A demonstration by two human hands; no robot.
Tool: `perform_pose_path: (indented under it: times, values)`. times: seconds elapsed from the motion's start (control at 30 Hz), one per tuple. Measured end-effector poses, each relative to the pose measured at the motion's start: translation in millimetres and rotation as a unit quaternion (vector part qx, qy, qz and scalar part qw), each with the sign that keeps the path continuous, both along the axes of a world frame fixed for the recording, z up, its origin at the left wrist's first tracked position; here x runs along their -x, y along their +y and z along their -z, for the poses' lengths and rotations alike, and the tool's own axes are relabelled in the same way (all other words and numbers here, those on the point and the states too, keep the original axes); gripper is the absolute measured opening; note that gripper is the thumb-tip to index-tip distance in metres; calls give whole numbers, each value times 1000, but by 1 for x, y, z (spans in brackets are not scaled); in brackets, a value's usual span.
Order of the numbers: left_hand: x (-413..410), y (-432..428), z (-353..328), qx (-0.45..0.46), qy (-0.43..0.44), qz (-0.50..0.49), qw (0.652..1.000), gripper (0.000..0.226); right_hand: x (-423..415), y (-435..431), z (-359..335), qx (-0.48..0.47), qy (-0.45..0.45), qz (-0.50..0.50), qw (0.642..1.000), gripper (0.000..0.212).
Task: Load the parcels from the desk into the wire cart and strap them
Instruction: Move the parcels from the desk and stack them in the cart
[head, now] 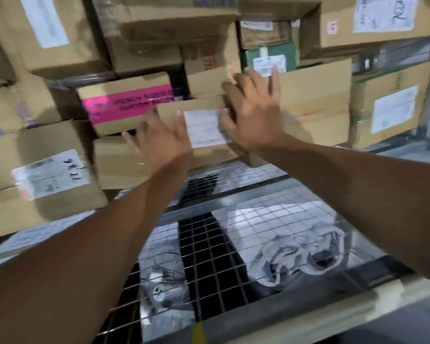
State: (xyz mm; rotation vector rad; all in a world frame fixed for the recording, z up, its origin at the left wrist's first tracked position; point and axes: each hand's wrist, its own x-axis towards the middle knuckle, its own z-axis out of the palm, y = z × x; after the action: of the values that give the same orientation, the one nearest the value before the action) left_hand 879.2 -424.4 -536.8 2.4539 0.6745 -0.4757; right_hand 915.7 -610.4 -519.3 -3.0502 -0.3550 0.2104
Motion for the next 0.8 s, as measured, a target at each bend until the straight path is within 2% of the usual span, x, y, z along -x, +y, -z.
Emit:
perform_pose_path:
  times: [0.1, 0.23, 0.37, 0.43, 0.57, 0.63, 0.7, 0.8]
  values:
    - [4, 4, 7, -53, 25, 59, 997, 67, 0, -5, 5, 41, 61, -19, 997, 57]
    - [12, 11, 15, -105, 44, 132, 985, 78, 6, -2, 14, 69, 63, -28, 995, 56]
    - [19, 11, 15, -118, 71, 136, 981, 80, 10, -4, 27, 85, 63, -34, 994, 48]
    - [17, 16, 10, -115, 105, 151, 976, 82, 9, -5, 25, 95, 79, -46, 991, 53]
    - [-17, 29, -36, -84, 171, 173, 966, 85, -9, 4, -24, 102, 234, -45, 966, 69]
    - [-38, 34, -74, -47, 171, 188, 966, 75, -20, 8, -65, 47, 282, 16, 958, 72]
    - [-53, 37, -114, -19, 181, 202, 962, 65, -23, 11, -112, -70, 304, 154, 938, 69]
    - [-62, 38, -184, -5, 151, 294, 944, 55, -12, 11, -180, -276, 255, 351, 858, 61]
